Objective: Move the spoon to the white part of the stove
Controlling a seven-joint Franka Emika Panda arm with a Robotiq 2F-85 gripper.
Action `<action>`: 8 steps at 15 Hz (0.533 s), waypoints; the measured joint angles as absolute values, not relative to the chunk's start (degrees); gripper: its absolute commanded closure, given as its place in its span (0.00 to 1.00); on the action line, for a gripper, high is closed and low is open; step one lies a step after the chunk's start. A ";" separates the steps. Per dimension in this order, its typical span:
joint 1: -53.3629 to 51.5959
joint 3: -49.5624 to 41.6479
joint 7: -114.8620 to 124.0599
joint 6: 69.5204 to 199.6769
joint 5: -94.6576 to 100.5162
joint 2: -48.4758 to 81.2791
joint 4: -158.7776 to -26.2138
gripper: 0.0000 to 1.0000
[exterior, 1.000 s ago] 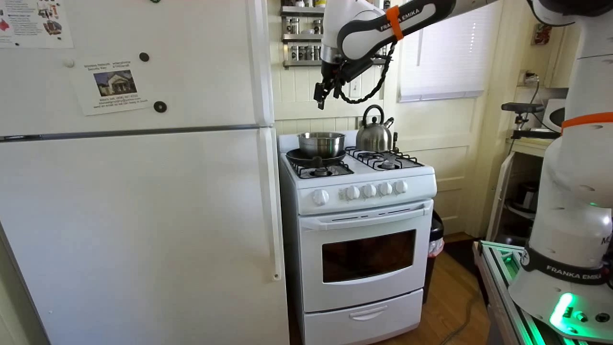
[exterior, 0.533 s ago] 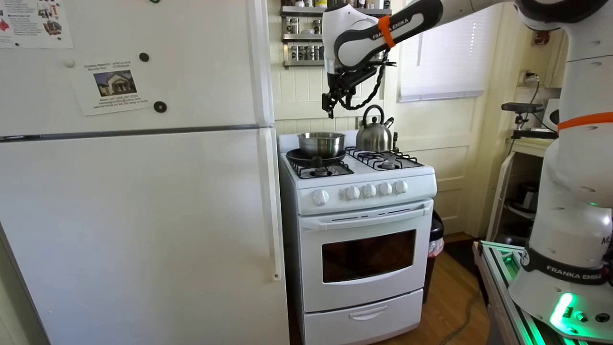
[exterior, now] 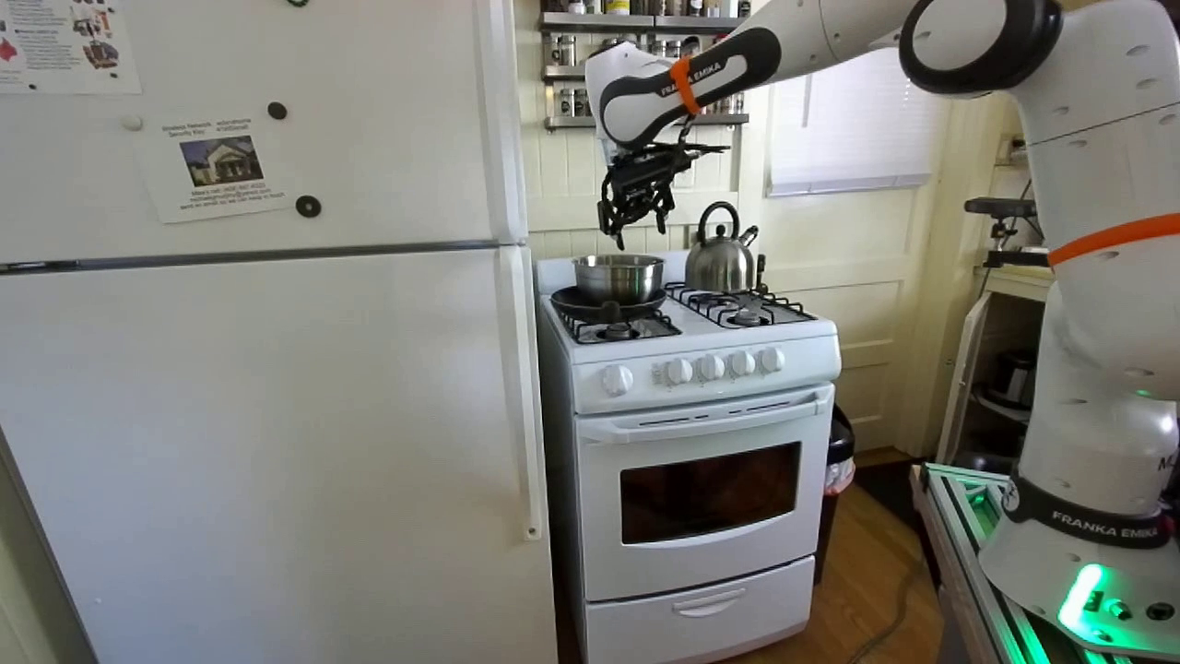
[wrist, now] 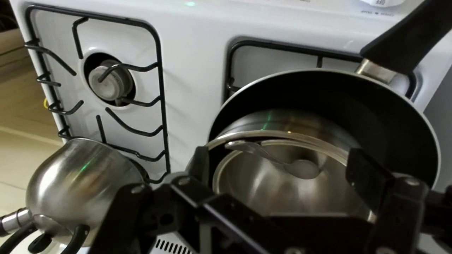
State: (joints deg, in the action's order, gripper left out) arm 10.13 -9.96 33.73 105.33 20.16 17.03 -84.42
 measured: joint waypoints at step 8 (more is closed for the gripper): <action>10.50 -11.95 32.87 105.04 16.51 21.51 -78.17 0.00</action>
State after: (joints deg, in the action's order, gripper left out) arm 10.50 -11.95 32.87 105.04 16.51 21.51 -78.17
